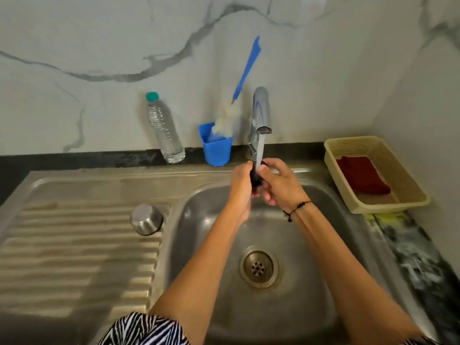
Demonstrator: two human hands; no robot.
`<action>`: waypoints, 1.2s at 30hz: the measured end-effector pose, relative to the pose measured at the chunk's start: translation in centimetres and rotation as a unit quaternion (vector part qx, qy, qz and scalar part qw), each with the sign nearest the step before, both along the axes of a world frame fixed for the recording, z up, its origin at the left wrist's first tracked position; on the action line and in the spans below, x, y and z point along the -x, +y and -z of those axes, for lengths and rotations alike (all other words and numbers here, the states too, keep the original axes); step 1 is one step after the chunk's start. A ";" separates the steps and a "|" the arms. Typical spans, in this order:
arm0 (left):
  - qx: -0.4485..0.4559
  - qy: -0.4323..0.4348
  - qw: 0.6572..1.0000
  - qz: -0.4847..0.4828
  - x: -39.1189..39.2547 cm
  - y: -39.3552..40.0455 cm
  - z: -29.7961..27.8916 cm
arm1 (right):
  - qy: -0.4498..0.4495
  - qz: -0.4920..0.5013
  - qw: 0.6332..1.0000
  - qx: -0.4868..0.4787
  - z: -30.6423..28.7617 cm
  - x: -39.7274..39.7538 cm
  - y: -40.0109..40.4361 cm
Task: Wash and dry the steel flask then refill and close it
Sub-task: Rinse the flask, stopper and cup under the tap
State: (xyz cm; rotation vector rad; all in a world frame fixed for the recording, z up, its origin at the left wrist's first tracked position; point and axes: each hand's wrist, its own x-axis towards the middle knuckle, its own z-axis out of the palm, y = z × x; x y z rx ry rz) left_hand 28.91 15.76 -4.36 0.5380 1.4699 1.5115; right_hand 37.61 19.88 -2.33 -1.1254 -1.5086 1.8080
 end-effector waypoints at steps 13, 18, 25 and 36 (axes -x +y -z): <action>0.001 0.019 1.000 -0.022 1.5 0.3 4.0 | 0.005 0.021 0.992 0.125 1.6 2.1 0.6; -0.012 0.015 0.999 -0.031 1.1 -0.4 3.2 | 0.025 0.083 0.991 0.101 1.1 2.5 -0.7; 0.000 0.012 0.999 -0.035 0.9 -1.3 3.0 | -0.015 0.062 0.997 0.051 1.3 2.3 -1.3; 0.004 0.007 0.997 -0.073 -0.6 -1.0 2.1 | -0.134 0.126 0.980 -0.080 2.0 2.4 -1.2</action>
